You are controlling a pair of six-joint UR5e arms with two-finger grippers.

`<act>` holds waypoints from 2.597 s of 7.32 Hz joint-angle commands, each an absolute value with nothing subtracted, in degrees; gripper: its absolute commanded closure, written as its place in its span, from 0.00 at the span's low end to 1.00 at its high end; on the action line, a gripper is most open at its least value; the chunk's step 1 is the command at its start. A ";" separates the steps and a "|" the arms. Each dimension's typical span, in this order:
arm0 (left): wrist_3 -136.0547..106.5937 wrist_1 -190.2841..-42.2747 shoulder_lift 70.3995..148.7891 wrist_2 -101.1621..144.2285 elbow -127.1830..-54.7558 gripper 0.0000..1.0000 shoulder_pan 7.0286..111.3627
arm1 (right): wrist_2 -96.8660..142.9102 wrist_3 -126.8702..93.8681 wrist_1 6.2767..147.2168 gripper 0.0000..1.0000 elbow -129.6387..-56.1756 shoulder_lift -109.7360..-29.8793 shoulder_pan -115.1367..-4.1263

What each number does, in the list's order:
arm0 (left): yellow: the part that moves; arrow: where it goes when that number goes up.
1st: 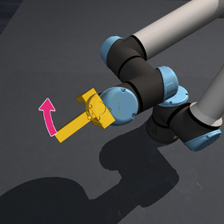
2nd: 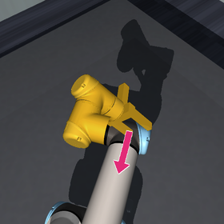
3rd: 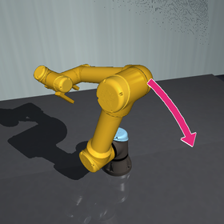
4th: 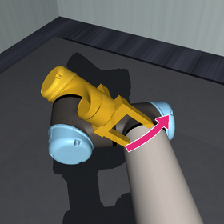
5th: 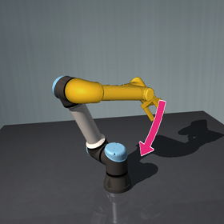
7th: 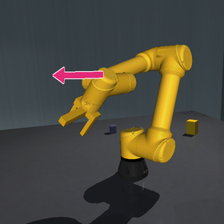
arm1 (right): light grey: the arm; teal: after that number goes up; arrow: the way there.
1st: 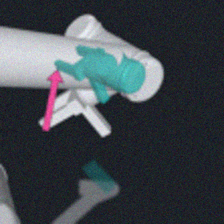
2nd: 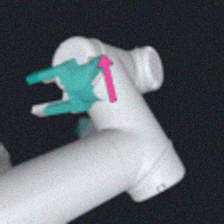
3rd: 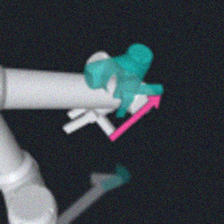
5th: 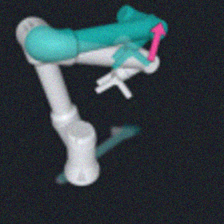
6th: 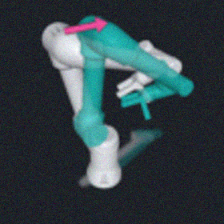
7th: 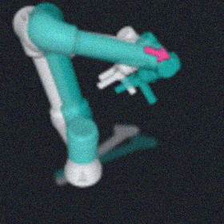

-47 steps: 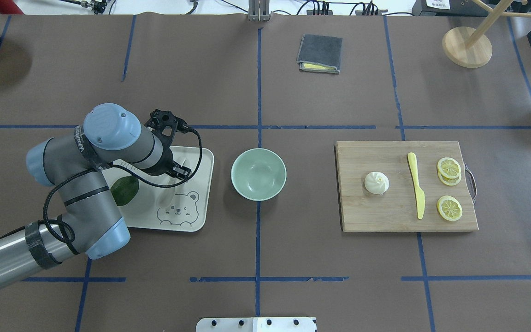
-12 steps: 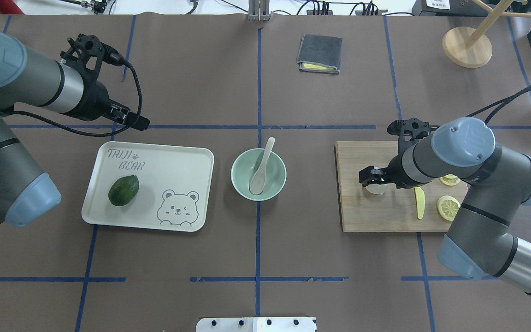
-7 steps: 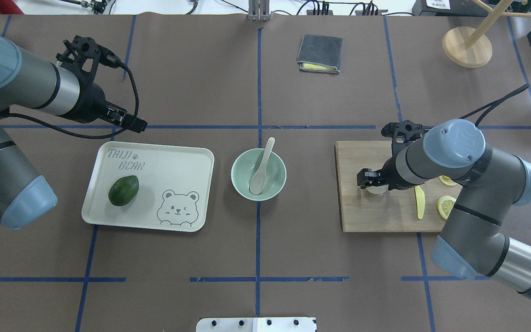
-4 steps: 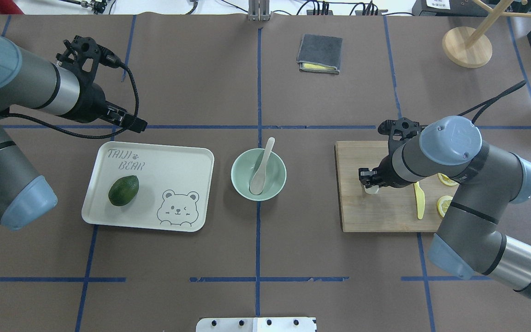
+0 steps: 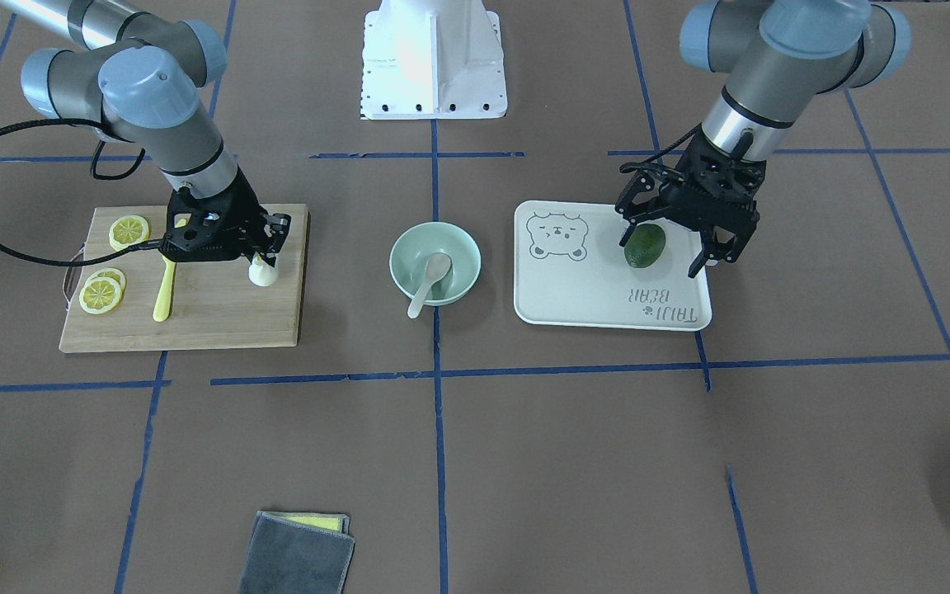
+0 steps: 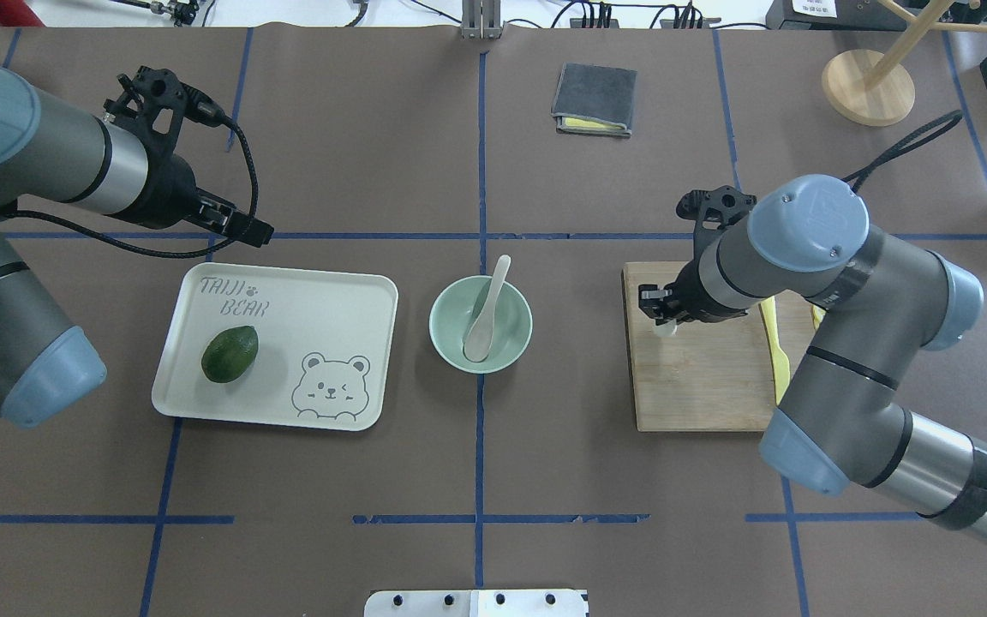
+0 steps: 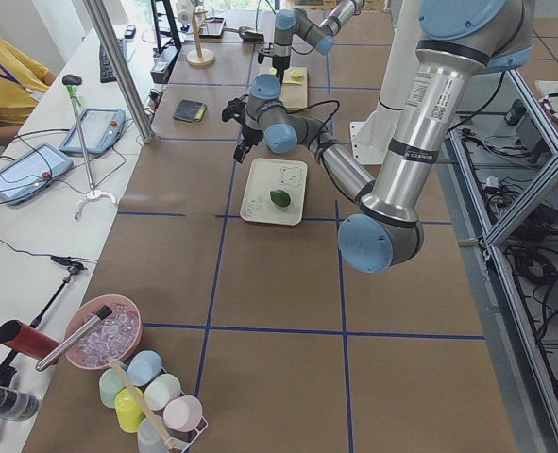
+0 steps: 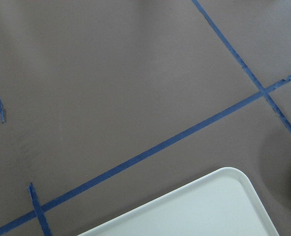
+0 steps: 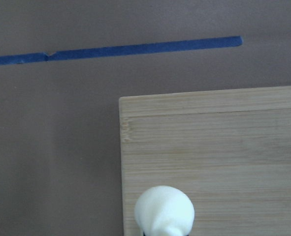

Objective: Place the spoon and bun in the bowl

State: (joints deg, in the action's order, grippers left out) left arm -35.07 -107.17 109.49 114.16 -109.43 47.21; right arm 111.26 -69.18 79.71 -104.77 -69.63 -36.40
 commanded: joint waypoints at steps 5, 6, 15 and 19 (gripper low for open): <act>-35.07 -107.14 107.75 114.26 -110.48 0.00 47.64 | 107.51 -87.78 84.11 0.67 -94.49 -48.00 -32.01; -35.07 -107.14 107.75 114.26 -110.48 0.00 47.64 | 107.23 -88.24 84.11 0.64 -94.40 -47.38 -31.38; -33.85 -107.40 102.52 114.78 -112.31 0.00 50.34 | 106.42 -88.52 83.76 0.00 -101.04 -54.87 -32.06; -2.56 -107.49 94.05 130.00 -105.70 0.00 75.06 | 122.23 -58.90 84.11 0.00 -110.74 -75.62 -51.10</act>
